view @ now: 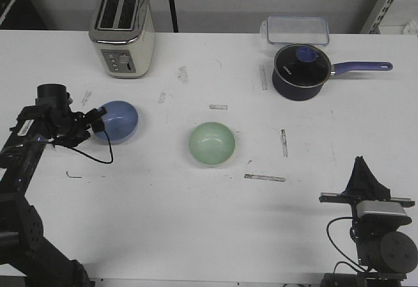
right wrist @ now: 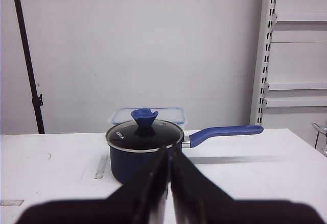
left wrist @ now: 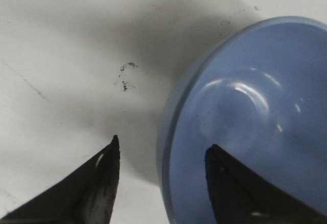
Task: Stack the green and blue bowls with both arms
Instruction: 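Reach the left gripper to the blue bowl and grasp its rim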
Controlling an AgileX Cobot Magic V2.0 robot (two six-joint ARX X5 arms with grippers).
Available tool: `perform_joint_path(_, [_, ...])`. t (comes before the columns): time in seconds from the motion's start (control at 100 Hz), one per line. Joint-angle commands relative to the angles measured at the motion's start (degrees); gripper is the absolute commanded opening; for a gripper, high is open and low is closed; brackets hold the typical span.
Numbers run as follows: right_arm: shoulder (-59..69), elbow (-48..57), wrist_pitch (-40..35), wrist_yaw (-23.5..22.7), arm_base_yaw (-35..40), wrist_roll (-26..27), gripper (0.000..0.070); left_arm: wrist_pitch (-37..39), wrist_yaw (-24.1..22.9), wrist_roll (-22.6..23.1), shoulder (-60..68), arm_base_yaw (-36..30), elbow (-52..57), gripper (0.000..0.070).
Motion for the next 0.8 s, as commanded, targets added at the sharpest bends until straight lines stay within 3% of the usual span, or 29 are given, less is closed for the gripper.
perform_joint_path(0.0, [-0.07, 0.28, 0.74, -0.15, 0.04, 0.55, 0.0003, -0.02, 0.22, -0.37, 1.75, -0.35, 1.22, 0.0299])
perform_joint_path(0.13, [-0.07, 0.28, 0.74, -0.15, 0.04, 0.55, 0.0003, 0.7, 0.17, -0.7, 2.8, -1.11, 1.22, 0.0158])
perform_joint_path(0.21, [-0.07, 0.26, 0.74, -0.15, 0.04, 0.55, 0.0003, 0.74, 0.17, -0.92, 2.99, -1.29, 1.22, 0.0112])
perform_joint_path(0.31, [-0.07, 0.28, 0.72, -0.15, 0.04, 0.55, 0.0003, 0.74, -0.31, -1.18, 2.99, -1.29, 1.22, 0.0102])
perform_joint_path(0.43, [-0.07, 0.26, 0.74, -0.15, 0.04, 0.55, 0.0003, 0.68, -0.9, -1.16, 2.99, -1.29, 1.22, 0.0003])
perform_joint_path(0.79, [-0.07, 0.26, 0.72, -0.15, 0.04, 0.55, 0.0003, 0.46, -0.57, -2.64, -1.33, -3.61, 1.68, 0.0001])
